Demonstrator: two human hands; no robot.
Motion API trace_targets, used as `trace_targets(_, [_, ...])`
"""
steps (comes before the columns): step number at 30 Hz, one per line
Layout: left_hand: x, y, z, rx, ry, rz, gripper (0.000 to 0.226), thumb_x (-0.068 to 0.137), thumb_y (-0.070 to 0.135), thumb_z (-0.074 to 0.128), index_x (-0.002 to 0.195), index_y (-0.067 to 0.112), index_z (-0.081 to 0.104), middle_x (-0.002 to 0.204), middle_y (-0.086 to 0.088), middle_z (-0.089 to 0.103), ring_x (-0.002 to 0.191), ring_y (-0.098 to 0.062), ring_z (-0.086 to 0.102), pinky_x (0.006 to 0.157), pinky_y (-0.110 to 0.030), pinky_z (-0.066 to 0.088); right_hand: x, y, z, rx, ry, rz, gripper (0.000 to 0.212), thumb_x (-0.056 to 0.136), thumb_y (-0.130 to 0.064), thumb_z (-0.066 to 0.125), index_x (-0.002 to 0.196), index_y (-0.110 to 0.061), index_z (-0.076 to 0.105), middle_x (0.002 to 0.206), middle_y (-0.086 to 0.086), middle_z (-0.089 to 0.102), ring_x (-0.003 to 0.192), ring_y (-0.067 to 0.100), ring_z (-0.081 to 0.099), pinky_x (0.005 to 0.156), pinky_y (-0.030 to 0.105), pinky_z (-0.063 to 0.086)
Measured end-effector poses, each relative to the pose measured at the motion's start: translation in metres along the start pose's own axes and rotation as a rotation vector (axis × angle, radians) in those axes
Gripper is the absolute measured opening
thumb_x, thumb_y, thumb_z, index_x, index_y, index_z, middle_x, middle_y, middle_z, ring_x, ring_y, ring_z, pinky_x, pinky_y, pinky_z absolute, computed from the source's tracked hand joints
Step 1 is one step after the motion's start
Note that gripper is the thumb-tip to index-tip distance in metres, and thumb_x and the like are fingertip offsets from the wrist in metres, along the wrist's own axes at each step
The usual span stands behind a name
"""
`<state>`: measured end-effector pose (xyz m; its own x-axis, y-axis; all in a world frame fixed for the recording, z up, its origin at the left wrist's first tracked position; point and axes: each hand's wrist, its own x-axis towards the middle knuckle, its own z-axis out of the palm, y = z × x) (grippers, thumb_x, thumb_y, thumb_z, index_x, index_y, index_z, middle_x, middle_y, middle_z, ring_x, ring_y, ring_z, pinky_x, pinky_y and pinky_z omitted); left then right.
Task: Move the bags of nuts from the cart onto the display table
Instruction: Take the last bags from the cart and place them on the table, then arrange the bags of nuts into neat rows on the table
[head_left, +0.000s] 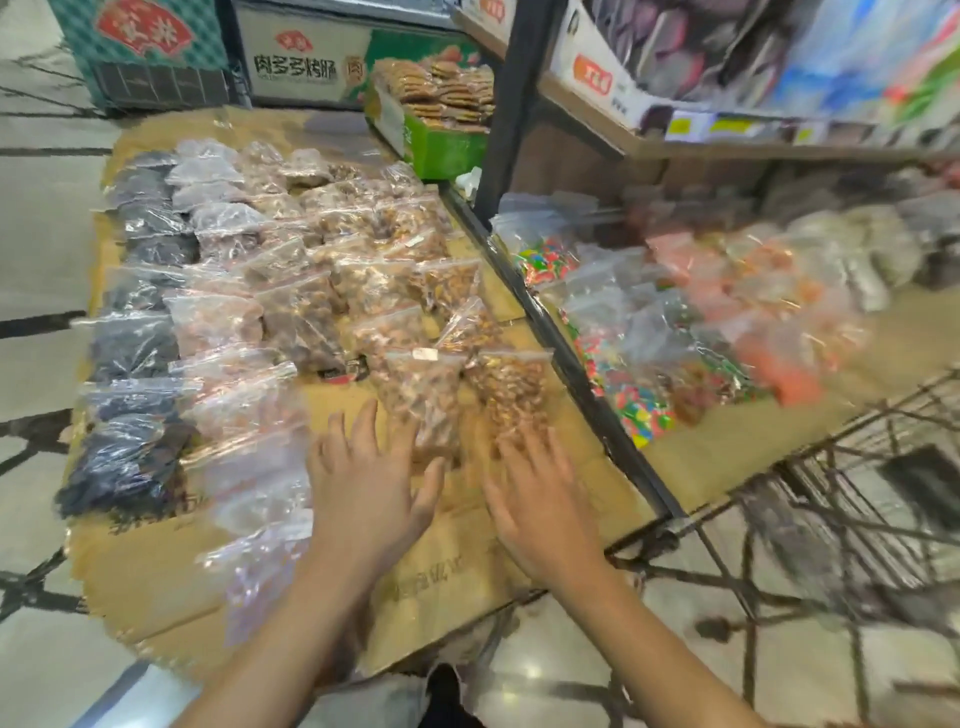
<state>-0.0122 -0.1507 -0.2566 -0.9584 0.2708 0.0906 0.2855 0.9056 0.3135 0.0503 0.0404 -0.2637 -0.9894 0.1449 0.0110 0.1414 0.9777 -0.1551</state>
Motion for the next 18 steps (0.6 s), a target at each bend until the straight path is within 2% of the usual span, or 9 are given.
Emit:
trace_targets(4, [-0.017, 0.044, 0.019, -0.003, -0.054, 0.13, 0.064, 0.089, 0.062, 0.038, 0.137, 0.025, 0.056, 0.149, -0.022, 0.044, 0.135, -0.052, 0.035, 0.104, -0.067, 0.033, -0.053, 0.053, 0.006, 0.004, -0.04, 0.198, 0.065, 0.104, -0.053, 0.03, 0.16, -0.02, 0.03, 0.17, 0.007, 0.025, 0.158, 0.033, 0.014, 0.127, 0.051, 0.016])
trace_targets(7, [-0.029, 0.081, 0.031, 0.055, -0.097, 0.24, 0.061, 0.092, 0.062, 0.04, 0.14, 0.028, 0.053, 0.152, -0.022, 0.04, 0.14, -0.051, 0.032, 0.109, -0.067, 0.03, -0.091, 0.087, 0.004, 0.049, -0.02, 0.326, 0.063, 0.105, -0.052, 0.034, 0.161, -0.023, 0.03, 0.169, 0.006, 0.026, 0.157, 0.035, 0.016, 0.126, 0.054, 0.019])
trace_targets(11, [-0.038, 0.14, 0.054, 0.051, -0.162, 0.343, 0.059, 0.093, 0.062, 0.038, 0.14, 0.03, 0.054, 0.156, -0.019, 0.038, 0.145, -0.05, 0.026, 0.111, -0.07, 0.023, -0.135, 0.133, 0.002, 0.068, -0.016, 0.456, 0.07, 0.101, -0.06, 0.02, 0.159, -0.025, 0.034, 0.169, 0.005, 0.027, 0.156, 0.035, 0.016, 0.126, 0.051, 0.021])
trace_targets(14, [-0.043, 0.196, 0.074, 0.087, -0.215, 0.422, 0.064, 0.094, 0.066, 0.027, 0.146, 0.033, 0.046, 0.16, -0.017, 0.031, 0.149, -0.047, 0.019, 0.115, -0.069, 0.016, -0.163, 0.177, 0.0, 0.081, 0.01, 0.541, 0.073, 0.098, -0.06, 0.015, 0.157, -0.024, 0.04, 0.167, 0.005, 0.031, 0.156, 0.036, 0.02, 0.125, 0.051, 0.024])
trace_targets(18, [-0.055, 0.286, 0.106, 0.12, -0.259, 0.516, 0.066, 0.093, 0.064, 0.026, 0.143, 0.029, 0.051, 0.154, -0.02, 0.041, 0.143, -0.05, 0.032, 0.11, -0.071, 0.026, -0.2, 0.247, -0.004, 0.117, 0.018, 0.624, 0.072, 0.1, -0.06, 0.017, 0.157, -0.023, 0.04, 0.168, 0.006, 0.03, 0.156, 0.037, 0.02, 0.125, 0.053, 0.023])
